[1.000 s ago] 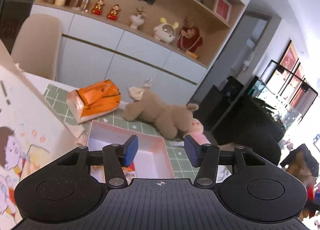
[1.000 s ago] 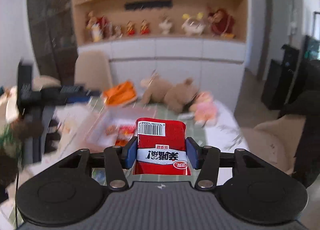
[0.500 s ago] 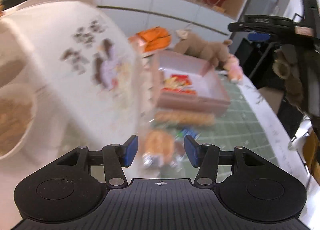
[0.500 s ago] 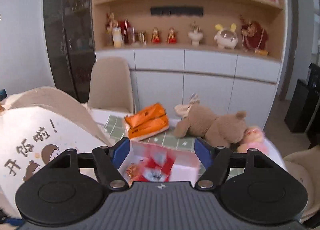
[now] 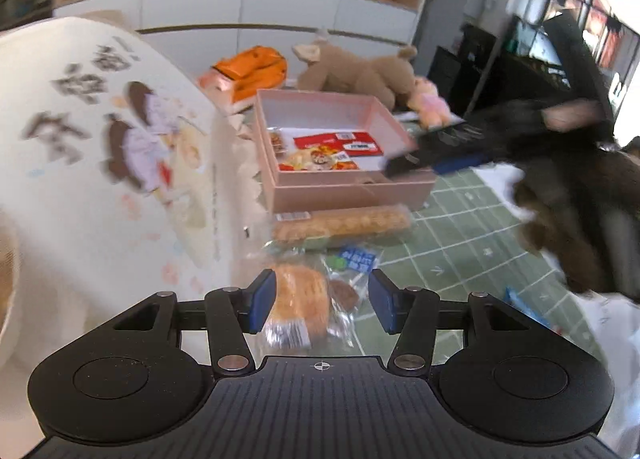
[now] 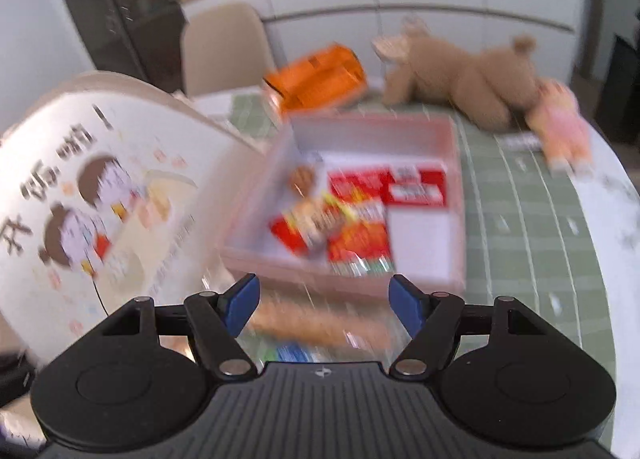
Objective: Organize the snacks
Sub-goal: 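Grasp the wrapped bread roll with the left gripper while the right grasps the blue-labelled hawthorn stick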
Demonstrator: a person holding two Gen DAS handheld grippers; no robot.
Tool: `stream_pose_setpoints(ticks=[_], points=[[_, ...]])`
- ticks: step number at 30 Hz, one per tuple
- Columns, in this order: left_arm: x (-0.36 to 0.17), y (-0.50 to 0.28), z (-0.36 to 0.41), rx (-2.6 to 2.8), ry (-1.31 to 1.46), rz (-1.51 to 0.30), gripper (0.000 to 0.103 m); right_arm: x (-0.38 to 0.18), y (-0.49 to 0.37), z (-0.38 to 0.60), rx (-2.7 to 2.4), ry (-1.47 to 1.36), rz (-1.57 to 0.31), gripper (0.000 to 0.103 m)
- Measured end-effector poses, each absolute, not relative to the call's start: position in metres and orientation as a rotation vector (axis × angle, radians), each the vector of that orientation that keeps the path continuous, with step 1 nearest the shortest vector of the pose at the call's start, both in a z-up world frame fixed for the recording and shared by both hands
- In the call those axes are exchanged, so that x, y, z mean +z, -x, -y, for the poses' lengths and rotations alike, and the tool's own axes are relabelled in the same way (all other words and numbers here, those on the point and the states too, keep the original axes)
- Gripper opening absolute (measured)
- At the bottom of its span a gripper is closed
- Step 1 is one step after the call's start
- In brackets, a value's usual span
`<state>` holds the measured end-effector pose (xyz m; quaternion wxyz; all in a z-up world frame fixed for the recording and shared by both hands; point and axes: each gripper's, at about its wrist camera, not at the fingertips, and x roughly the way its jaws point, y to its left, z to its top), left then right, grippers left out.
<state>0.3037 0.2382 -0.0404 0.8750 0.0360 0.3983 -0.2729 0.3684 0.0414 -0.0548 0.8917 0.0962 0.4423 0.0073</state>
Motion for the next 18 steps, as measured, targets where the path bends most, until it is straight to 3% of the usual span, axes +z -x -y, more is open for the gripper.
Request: stream_pose_setpoints(ticks=[7,14,18], points=[[-0.089,-0.334,-0.216,-0.489,-0.164,-0.91,0.053,-0.073,-0.33,-0.03,-0.032,-0.231,-0.965,0.072],[-0.088,-0.304,-0.223,-0.596,-0.173,-0.968,0.049,-0.102,-0.354,-0.059,0.018,-0.297,-0.985,0.071],[-0.085,-0.288,-0.229,-0.589,-0.145,-1.019,0.047,-0.116,-0.367,-0.09,0.028,-0.218,-1.016,0.058]])
